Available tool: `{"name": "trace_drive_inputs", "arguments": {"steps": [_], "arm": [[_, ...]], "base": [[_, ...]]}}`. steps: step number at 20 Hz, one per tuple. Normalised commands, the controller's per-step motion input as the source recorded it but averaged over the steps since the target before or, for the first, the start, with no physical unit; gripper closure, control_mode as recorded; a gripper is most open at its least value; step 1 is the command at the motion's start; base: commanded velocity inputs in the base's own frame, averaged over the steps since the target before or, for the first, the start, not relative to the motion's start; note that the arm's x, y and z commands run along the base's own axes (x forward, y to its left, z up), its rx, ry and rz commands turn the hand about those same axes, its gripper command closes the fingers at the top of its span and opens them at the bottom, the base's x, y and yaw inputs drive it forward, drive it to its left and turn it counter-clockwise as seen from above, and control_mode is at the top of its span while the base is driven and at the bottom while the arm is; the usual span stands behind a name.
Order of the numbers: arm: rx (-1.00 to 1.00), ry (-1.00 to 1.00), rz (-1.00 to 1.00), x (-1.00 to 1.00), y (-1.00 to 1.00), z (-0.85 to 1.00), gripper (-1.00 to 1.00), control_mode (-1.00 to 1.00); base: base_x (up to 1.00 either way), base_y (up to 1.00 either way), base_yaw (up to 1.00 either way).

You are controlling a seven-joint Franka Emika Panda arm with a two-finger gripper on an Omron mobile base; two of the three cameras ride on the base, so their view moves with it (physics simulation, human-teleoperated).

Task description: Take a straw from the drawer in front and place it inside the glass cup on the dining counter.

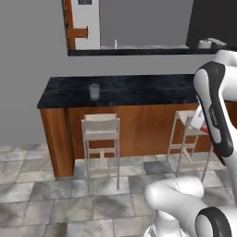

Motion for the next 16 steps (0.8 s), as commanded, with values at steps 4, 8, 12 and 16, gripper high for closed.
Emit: {"name": "trace_drive_inputs", "arguments": {"steps": [4, 8, 12, 16], "arm": [[0.00, 0.00, 0.00, 0.00, 0.00, 0.00, 1.00, 1.00], [0.00, 0.00, 0.00, 0.00, 0.00, 0.00, 1.00, 1.00], [0.00, 0.00, 0.00, 0.00, 0.00, 0.00, 1.00, 1.00], [0.00, 0.00, 0.00, 0.00, 0.00, 0.00, 1.00, 1.00]], "base": [[0.39, 0.66, -0.37], [0.45, 0.62, -0.31], [0.51, 0.62, -0.26], [0.65, 0.55, -0.22]]}}
